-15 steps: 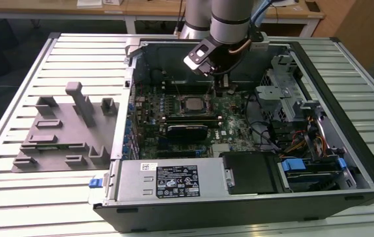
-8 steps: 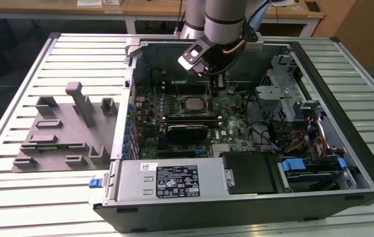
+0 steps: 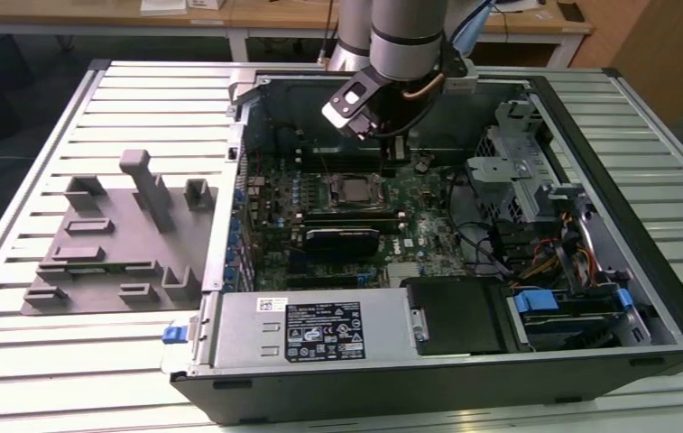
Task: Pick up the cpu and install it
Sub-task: 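Close the cpu cover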
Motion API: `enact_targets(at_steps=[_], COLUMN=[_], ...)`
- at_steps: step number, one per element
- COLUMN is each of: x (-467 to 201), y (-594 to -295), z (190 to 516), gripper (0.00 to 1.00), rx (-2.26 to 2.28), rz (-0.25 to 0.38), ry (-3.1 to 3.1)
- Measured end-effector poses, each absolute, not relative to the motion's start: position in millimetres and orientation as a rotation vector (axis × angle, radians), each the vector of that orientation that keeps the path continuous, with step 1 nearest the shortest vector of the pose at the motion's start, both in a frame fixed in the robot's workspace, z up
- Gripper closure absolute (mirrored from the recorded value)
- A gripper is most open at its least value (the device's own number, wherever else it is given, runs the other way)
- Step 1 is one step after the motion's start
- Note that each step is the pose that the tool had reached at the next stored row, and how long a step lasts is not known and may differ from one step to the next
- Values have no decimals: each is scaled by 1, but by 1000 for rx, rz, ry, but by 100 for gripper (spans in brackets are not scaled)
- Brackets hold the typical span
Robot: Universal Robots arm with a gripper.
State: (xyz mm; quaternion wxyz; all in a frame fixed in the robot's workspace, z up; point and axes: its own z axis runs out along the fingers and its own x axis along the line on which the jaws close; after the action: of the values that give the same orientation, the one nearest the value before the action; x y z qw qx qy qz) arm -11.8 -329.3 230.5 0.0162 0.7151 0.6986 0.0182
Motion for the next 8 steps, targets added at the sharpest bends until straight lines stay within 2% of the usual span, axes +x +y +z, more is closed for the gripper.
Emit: enact_targets(at_steps=[8], x=[-20], y=[-329], z=[229], gripper=[89], rx=[2224], rz=[57], ry=[2172])
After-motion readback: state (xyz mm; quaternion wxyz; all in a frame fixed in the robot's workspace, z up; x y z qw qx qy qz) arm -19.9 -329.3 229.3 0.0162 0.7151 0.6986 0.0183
